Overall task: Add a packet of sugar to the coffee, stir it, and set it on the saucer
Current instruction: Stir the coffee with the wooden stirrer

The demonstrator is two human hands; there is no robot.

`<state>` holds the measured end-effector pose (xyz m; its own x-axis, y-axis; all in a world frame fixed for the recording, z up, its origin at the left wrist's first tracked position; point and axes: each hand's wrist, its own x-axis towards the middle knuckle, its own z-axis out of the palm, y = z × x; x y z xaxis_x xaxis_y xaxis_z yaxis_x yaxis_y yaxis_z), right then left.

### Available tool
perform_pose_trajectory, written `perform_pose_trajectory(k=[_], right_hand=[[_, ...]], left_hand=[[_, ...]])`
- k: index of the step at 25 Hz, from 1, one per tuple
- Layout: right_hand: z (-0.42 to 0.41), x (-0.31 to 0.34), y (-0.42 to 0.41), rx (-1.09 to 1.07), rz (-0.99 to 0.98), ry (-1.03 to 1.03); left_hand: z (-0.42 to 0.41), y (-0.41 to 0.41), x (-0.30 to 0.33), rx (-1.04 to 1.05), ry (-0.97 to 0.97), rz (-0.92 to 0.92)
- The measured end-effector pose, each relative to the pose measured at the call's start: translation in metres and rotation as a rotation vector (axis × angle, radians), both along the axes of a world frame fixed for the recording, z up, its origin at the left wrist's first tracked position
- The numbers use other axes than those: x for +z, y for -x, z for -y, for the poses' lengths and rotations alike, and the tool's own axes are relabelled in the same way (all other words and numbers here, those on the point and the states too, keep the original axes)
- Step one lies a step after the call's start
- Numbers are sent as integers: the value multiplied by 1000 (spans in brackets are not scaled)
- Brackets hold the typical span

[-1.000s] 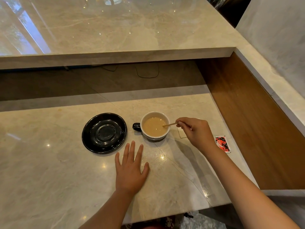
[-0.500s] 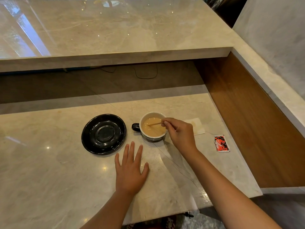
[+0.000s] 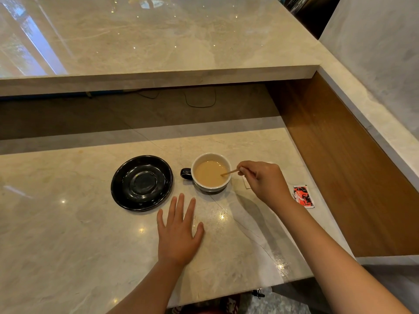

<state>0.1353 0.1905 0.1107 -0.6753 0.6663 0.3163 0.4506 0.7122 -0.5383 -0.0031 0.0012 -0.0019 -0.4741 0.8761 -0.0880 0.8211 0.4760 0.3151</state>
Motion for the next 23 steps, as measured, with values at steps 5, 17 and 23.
perform_pose_trajectory(k=[5, 17, 23], right_hand=[[17, -3, -2, 14, -61, 174], [23, -20, 29, -62, -198, -3], [3, -11, 6, 14, -51, -124]], left_hand=[[-1, 0, -1, -3, 5, -8], [-1, -1, -4, -1, -2, -7], [0, -1, -2, -6, -8, -12]])
